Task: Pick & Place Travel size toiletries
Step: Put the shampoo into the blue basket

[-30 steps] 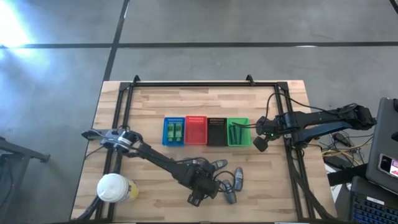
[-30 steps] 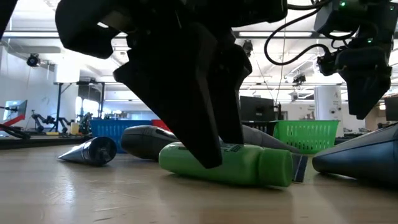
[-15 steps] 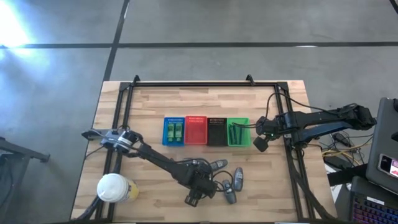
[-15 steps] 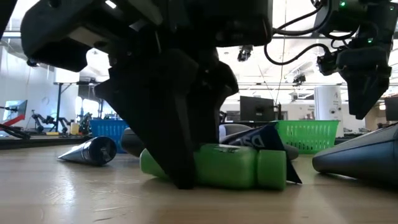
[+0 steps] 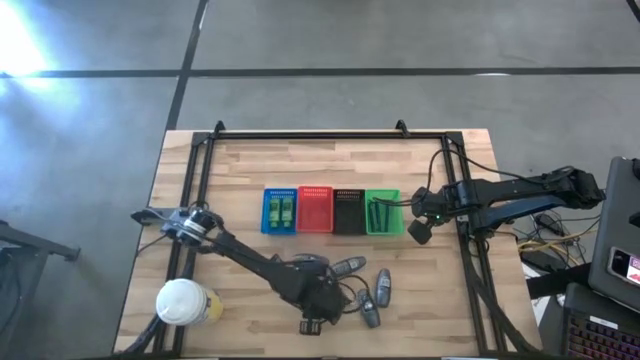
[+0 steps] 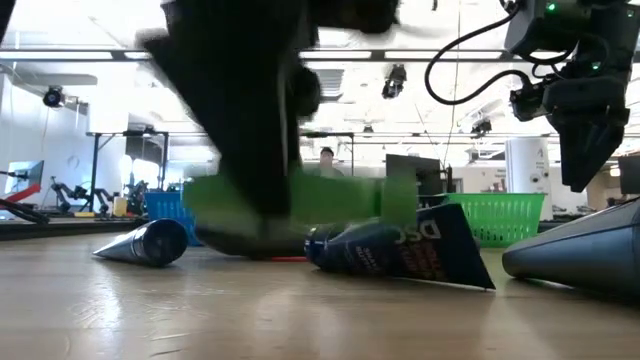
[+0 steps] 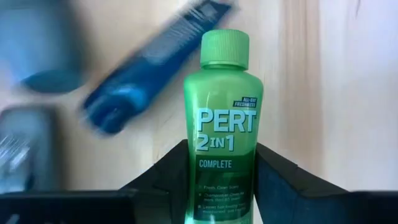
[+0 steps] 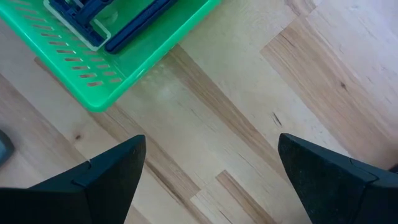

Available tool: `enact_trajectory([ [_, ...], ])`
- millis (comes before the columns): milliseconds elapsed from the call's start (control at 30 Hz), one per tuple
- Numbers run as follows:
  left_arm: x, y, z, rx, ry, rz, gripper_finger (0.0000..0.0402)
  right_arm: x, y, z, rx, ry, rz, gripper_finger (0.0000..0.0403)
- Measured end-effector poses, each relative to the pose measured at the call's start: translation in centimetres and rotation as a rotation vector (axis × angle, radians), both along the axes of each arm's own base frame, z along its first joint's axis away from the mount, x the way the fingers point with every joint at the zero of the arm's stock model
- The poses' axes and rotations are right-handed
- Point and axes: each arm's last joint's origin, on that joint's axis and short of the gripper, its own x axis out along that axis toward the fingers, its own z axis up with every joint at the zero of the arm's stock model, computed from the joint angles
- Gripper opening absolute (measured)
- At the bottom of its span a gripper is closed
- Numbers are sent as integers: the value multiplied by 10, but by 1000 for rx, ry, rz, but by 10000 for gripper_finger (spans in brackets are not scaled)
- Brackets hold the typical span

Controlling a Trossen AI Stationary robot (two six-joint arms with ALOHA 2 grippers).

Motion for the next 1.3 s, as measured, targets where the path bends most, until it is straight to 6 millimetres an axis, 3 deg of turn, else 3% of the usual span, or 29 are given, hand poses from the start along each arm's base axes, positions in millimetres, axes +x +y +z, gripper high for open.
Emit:
enact_trajectory([
  [167, -18, 10, 40, -21, -92, 464, 142, 0, 0, 0, -5, 4, 22, 363],
  [333, -42, 63, 81, -8, -177, 1126, 142, 0, 0, -1, -8, 2, 28, 364],
  [400, -52, 85, 92, 17, -187, 1258, 142, 0, 0, -1, -8, 1, 30, 363],
  [533, -66, 126, 106, 34, -191, 1329, 142, 0, 0, -1, -11, 1, 40, 364],
  [667, -78, 165, 92, 37, -133, 1378, 142, 0, 0, -1, -12, 1, 41, 364],
  [833, -88, 196, 48, -151, -63, 1403, 142, 0, 0, -1, -12, 3, 39, 363],
  [933, -94, 203, 22, -206, -57, 1438, 142, 0, 0, -1, -12, 4, 35, 364],
  [1033, -97, 204, 10, -213, -52, 1439, 143, 0, 0, -1, -9, 5, 25, 364],
  [1300, -100, 207, 5, -130, -127, 1492, 188, 0, 0, -1, -14, 3, 24, 364],
])
